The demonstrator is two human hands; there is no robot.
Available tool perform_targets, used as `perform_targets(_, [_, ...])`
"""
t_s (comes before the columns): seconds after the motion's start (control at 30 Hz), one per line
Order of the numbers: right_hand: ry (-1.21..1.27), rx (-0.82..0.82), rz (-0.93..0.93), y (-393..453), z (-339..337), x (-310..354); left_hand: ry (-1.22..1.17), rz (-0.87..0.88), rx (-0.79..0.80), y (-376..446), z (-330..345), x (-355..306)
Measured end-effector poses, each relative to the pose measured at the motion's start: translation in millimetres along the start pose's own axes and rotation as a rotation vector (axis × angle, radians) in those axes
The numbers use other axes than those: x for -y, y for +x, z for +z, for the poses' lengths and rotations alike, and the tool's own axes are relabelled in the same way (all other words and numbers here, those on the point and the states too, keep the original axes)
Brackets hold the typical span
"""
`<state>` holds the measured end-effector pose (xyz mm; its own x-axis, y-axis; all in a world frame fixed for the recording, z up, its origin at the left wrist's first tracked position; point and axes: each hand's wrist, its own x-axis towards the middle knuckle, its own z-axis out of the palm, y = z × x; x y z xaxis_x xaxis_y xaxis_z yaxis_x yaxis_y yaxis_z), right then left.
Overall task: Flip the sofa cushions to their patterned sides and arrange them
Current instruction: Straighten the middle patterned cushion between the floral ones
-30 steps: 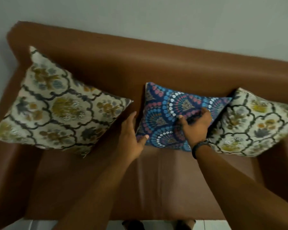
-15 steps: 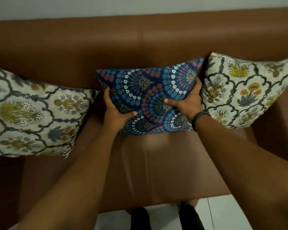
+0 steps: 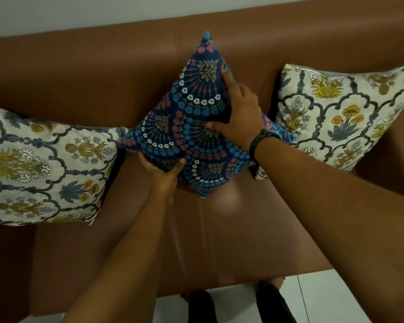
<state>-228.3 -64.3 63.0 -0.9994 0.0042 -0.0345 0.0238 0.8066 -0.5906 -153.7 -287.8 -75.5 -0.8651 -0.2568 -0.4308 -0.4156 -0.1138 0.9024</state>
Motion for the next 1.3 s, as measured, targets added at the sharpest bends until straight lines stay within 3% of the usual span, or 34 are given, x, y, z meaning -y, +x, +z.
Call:
perform_targets(0.1, [0.120, 0.013, -0.036, -8.9, 2.8, -12.6, 0.125, -0.001, -0.061, -6.1, 9.1, -4.5])
perform_targets(0.23, [0.331, -0.121, 0.117, -46.0, -25.7, -59.0, 0.502, 0.115, -0.375, -68.2, 53.7, -4.9])
perform_targets(0.3, [0.388, -0.247, 0.282, -63.1, -51.0, -98.2, 0.523, 0.301, -0.255, -101.2, 89.4, -11.1])
perform_targets(0.37, [0.454, -0.359, 0.451, -74.2, -87.2, -148.0, 0.500, 0.450, -0.009, -120.5, 139.6, -21.1])
perform_targets(0.5, [0.631, -0.473, 0.660, -87.8, -143.9, -244.2, 0.716, 0.609, 0.414, -135.6, 234.9, -39.6])
perform_targets(0.6, [0.744, -0.372, 0.697, -84.4, -164.9, -291.9, 0.843, 0.548, 0.497, -123.8, 288.7, -46.4])
perform_targets(0.73, [0.803, -0.232, 0.698, -73.7, -166.2, -343.2, 0.872, 0.375, 0.378, -90.3, 350.5, -41.1])
perform_targets(0.83, [0.770, -0.200, 0.613, -60.9, -159.7, -344.0, 0.846, 0.345, 0.288, -70.4, 350.7, -42.8])
perform_targets(1.0, [0.594, -0.262, 0.504, -58.7, -169.3, -339.1, 0.767, 0.334, 0.268, -73.8, 348.4, -36.3])
perform_targets(1.2, [0.283, -0.376, 0.271, -50.6, -220.6, -288.5, 0.589, 0.185, 0.243, -86.0, 345.2, -40.0])
perform_targets(1.3, [0.034, -0.366, 0.258, -38.4, -239.0, -275.5, 0.524, 0.049, 0.279, -86.2, 356.6, -43.6])
